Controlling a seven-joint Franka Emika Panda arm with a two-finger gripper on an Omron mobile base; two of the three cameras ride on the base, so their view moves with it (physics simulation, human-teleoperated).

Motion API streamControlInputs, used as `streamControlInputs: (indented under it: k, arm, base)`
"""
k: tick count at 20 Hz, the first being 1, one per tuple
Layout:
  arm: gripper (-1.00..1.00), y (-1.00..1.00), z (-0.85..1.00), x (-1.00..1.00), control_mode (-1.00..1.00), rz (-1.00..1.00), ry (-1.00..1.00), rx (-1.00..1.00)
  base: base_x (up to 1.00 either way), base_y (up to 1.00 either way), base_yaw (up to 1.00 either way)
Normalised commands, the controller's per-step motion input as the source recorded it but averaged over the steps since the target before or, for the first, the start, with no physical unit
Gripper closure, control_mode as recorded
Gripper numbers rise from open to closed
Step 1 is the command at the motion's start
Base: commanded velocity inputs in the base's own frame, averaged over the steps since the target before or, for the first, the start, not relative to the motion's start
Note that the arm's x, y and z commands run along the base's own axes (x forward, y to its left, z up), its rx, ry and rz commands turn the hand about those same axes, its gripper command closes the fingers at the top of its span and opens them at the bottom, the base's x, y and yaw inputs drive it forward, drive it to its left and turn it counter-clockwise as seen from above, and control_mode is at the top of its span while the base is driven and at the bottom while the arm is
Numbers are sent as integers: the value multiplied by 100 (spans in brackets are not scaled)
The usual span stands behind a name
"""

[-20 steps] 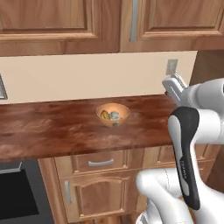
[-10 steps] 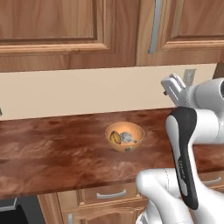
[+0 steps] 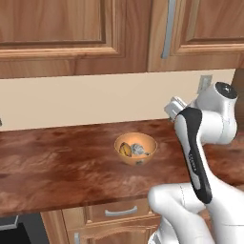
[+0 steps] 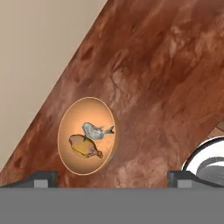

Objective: Place the bowl with the bell pepper and carrot on the top shelf of the fridge. Place the bowl with the fish and chicken drumstick on the second highest shelf of the fridge.

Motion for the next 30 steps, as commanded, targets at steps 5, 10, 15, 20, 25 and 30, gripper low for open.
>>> streamControlInputs:
  k: [5, 10, 15, 20, 25, 30]
  arm:
    - [-100, -18, -58, 71, -100, 11, 26, 0]
    - [-100, 9, -50, 41, -100, 8, 20, -1]
    - [-100, 23, -83, 26, -100, 6, 2, 0]
    - [-100, 3, -66, 29, -100, 5, 3, 0]
    - [-100, 0, -50, 29, -100, 5, 3, 0]
    - [-100, 5, -35, 44, -100, 2, 1, 0]
  base:
    - [0, 0, 0]
    - [0, 0, 0]
    - [0, 0, 0]
    - [0, 0, 0]
    - [0, 0, 0]
    - [0, 0, 0]
